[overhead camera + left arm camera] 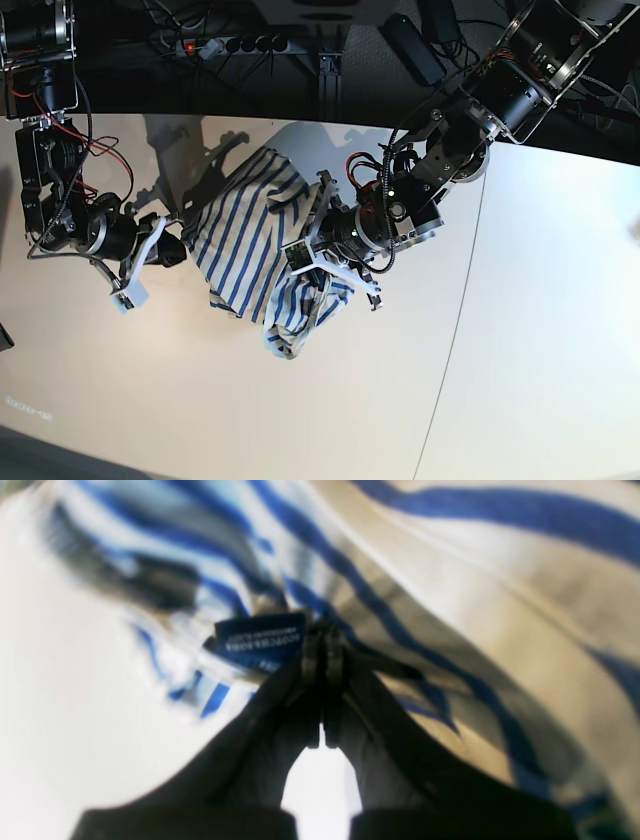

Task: Fold the T-shirt properly
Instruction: 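Lower the bundle onto the table and press it flat with both grippers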

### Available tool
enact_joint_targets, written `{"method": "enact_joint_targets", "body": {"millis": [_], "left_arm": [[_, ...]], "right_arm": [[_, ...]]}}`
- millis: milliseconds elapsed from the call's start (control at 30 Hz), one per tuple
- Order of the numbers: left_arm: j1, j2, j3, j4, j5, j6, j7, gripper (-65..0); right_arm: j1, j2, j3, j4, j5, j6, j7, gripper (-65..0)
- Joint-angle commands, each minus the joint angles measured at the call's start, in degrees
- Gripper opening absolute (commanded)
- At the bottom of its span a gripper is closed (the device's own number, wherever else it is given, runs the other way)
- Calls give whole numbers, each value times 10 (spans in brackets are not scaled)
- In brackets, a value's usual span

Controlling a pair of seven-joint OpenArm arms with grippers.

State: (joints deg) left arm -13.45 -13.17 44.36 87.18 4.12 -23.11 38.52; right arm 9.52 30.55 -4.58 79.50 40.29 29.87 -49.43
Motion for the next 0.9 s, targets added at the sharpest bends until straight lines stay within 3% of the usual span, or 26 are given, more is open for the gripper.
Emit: {"method": "enact_joint_targets", "body": {"millis": [0, 267, 367, 567, 733, 867], "left_arm": [[-18, 6, -2, 8, 0, 15, -10, -650], [-47, 11, -2, 8, -1, 16, -41, -650], [-55, 11, -2, 8, 0, 35, -48, -650], [-80, 10, -2, 8, 0, 43, -39, -650], [-91, 7, -2, 8, 28, 101, -14, -650], [-91, 8, -2, 8, 23, 101, -12, -650]], "right_arm": [[-4, 11, 4, 11, 10, 38, 5, -650], [-96, 6, 10, 51, 20, 38, 6, -650], [-112, 2, 17, 73, 20, 38, 6, -650], [-109, -2, 34, 106, -5, 38, 8, -650], [-94, -2, 98, 113, -21, 38, 21, -650], [-59, 2, 104, 101, -72, 38, 38, -650]]}}
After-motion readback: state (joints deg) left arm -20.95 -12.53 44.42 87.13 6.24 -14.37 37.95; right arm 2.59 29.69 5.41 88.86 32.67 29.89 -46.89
